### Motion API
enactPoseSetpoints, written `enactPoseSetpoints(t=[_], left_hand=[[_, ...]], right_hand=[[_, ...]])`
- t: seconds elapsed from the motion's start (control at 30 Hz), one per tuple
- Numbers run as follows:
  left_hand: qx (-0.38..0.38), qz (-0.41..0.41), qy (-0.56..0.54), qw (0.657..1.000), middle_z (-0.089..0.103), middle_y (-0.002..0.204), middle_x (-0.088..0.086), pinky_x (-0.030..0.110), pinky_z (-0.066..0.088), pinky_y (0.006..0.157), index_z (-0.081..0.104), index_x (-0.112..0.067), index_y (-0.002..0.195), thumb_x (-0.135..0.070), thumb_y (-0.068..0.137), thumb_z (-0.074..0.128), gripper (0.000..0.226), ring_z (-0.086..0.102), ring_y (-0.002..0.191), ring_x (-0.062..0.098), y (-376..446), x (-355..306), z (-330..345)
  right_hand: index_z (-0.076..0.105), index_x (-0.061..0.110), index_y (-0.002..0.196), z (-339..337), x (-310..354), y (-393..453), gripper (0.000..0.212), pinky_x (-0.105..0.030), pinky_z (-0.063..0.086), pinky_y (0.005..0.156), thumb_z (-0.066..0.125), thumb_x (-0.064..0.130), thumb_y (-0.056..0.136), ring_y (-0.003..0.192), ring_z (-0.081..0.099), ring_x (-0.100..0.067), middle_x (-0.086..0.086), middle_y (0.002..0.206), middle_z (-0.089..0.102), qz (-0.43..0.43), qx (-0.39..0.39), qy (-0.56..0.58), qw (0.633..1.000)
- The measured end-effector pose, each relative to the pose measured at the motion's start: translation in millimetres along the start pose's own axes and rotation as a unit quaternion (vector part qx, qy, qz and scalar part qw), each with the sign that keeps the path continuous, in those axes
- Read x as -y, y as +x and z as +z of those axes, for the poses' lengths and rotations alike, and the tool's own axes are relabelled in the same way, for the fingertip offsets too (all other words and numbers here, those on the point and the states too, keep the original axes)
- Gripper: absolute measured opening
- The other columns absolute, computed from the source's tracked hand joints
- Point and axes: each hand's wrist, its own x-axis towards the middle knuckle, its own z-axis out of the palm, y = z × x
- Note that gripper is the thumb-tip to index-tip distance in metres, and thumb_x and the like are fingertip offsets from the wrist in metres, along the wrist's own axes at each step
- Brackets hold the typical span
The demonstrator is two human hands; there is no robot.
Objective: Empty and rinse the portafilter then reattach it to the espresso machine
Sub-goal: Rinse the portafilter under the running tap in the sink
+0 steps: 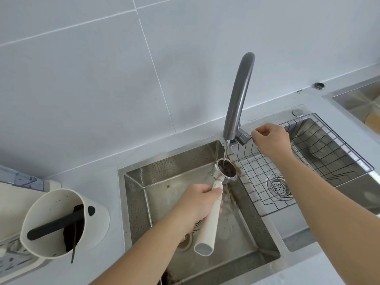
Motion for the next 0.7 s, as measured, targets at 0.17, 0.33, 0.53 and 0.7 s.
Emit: enactPoseSetpoints(t=[0.17, 0.33, 0.53, 0.7], left_hand=[[-0.011, 0.048, 0.027, 0.998, 0.069, 0.079, 0.005, 0.039, 0.058, 0.069, 0.069, -0.003, 0.09, -0.021, 0.091, 0.058, 0.021, 0.068, 0.067, 0.02, 0.7, 7.3, -6.4], [0.014, 0.07, -0.002, 0.997, 0.066, 0.088, 0.007, 0.041, 0.06, 0.069, 0.068, -0.007, 0.095, -0.021, 0.097, 0.054, 0.02, 0.069, 0.076, 0.016, -0.7, 8.4, -5.5], [0.059, 0.062, -0.102, 0.991, 0.067, 0.096, 0.007, 0.044, 0.06, 0.073, 0.065, -0.011, 0.102, -0.017, 0.099, 0.051, 0.016, 0.069, 0.082, 0.018, -3.2, 8.0, 3.3], [0.085, 0.037, -0.185, 0.978, 0.07, 0.089, 0.005, 0.042, 0.059, 0.073, 0.067, -0.009, 0.102, -0.019, 0.098, 0.054, 0.017, 0.067, 0.073, 0.017, -1.2, 4.0, 9.4]], right_hand=[[0.072, 0.015, 0.098, 0.4, 0.3, -1.0, 0.018, -0.027, 0.051, 0.058, 0.062, 0.027, 0.089, 0.067, 0.064, -0.019, -0.004, 0.087, 0.076, 0.0, -0.002, 0.0, 1.0], [0.072, 0.014, 0.098, -1.1, 0.3, -0.7, 0.018, -0.032, 0.058, 0.065, 0.063, 0.027, 0.09, 0.078, 0.071, -0.023, -0.004, 0.088, 0.076, 0.0, -0.002, 0.001, 1.0], [0.072, 0.014, 0.099, -0.3, 0.1, -0.1, 0.018, -0.028, 0.052, 0.059, 0.063, 0.027, 0.09, 0.07, 0.066, -0.019, -0.004, 0.087, 0.076, 0.0, -0.002, 0.001, 1.0], [0.072, 0.014, 0.098, 0.1, -0.2, -0.3, 0.017, -0.026, 0.05, 0.059, 0.063, 0.027, 0.09, 0.07, 0.065, -0.018, -0.004, 0.087, 0.076, -0.003, -0.003, 0.001, 1.0]])
